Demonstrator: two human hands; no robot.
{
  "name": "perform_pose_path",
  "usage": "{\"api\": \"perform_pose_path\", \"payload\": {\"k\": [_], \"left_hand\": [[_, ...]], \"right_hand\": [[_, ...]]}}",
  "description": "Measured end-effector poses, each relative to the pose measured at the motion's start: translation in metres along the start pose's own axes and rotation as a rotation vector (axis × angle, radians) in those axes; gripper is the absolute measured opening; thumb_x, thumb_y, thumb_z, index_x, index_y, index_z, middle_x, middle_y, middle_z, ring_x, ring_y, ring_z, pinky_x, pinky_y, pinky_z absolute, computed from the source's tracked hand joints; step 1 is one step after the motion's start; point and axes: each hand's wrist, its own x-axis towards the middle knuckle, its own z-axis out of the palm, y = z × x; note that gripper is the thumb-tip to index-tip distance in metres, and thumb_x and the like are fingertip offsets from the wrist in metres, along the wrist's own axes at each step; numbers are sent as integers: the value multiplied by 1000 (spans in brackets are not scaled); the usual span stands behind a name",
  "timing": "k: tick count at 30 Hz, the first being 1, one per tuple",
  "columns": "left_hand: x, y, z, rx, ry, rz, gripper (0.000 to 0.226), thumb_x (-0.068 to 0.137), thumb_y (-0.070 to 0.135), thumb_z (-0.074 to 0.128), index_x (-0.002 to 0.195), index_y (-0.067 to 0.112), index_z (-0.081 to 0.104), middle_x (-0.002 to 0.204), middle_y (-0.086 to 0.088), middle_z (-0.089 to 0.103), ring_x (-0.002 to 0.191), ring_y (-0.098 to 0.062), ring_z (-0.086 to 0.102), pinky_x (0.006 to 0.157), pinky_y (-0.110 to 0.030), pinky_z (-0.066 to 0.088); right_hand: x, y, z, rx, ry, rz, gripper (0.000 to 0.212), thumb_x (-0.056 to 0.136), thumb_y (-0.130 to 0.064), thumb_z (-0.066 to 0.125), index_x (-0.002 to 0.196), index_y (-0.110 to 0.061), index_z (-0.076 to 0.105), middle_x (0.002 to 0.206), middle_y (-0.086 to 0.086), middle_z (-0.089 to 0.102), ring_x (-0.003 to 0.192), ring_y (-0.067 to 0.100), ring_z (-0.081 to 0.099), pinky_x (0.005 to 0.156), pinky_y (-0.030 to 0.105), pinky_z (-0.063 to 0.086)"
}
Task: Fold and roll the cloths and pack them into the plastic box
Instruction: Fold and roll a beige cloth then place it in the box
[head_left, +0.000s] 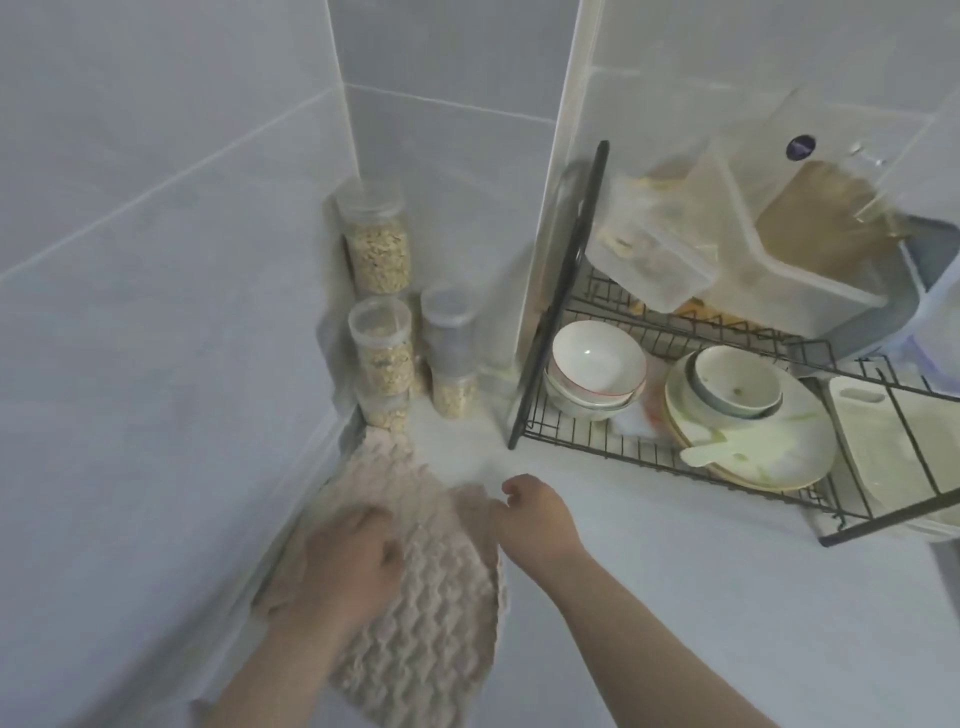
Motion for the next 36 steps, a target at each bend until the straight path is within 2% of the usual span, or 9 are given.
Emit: {"api": "perform_pose_path", "payload": {"k": [3, 7, 13, 17, 19, 22, 24, 28, 36], "left_hand": [[-14, -1, 25, 116, -50, 7, 42, 86, 37, 42, 125, 22, 48, 129, 0, 44, 119, -22, 47, 89, -37, 46], [-45, 8, 34, 201, -34, 8, 49, 78, 43, 34, 120, 25, 51, 128, -1, 51, 112, -23, 55, 86, -40, 50], [-97, 42, 47, 197, -163, 67, 50, 61, 45, 44, 105, 26, 57, 103, -8, 66, 87, -31, 67, 60, -44, 56], [-113, 63, 66, 53, -124, 314, 42, 64, 42, 48, 104, 31, 56, 110, 0, 59, 96, -23, 62, 72, -38, 57], [-107, 68, 64, -10, -87, 464, 45, 63, 38, 63, 107, 32, 58, 119, 6, 57, 105, -18, 59, 86, -27, 50], [-90, 72, 54, 122, -211, 510, 82, 50, 63, 72, 123, 29, 55, 130, 5, 60, 119, -16, 58, 104, -26, 28], [-81, 71, 49, 233, -391, 444, 100, 47, 86, 48, 127, 27, 56, 134, 5, 57, 120, -15, 57, 108, -25, 14], [-72, 70, 51, 290, -529, 407, 115, 36, 94, 38, 128, 29, 58, 138, 5, 53, 129, -14, 45, 109, -30, 8], [-59, 101, 57, 315, -376, 554, 116, 43, 95, 37, 136, 27, 50, 146, 1, 43, 136, -15, 29, 108, -36, 12]], "right_hand": [[22, 3, 24, -69, 53, 55, 31, 90, -34, 50, 113, -14, 54, 110, 6, 62, 97, 24, 59, 73, 26, 45], [27, 15, 39, -143, 93, 12, 10, 87, -20, 50, 82, -14, 55, 81, 0, 57, 75, 22, 54, 60, 26, 41], [-12, 73, -8, -49, 249, 17, 11, 87, -17, 50, 85, -13, 60, 76, 1, 61, 70, 22, 58, 55, 26, 44], [-39, 128, -53, -38, 380, 17, 7, 87, -19, 51, 87, -17, 58, 79, -3, 57, 79, 26, 57, 64, 32, 46], [-55, 150, -67, -153, 370, -67, 29, 89, -28, 56, 117, -21, 56, 108, -1, 56, 107, 26, 55, 84, 31, 46], [-81, 176, -67, -575, 125, -346, 86, 88, -69, 44, 154, -25, 10, 159, -8, 3, 148, 15, 1, 118, 27, -2], [-91, 191, -59, -738, -52, -366, 99, 79, -82, 34, 152, -29, -8, 156, -9, -21, 144, 12, -23, 116, 34, -17], [-85, 215, -57, -780, -130, -254, 113, 68, -87, 36, 151, -28, -12, 154, -13, -28, 141, 9, -29, 118, 42, -12], [-71, 233, -100, -806, -95, -238, 113, 69, -84, 43, 151, -28, -11, 156, -11, -22, 144, 11, -24, 119, 42, -11]]}}
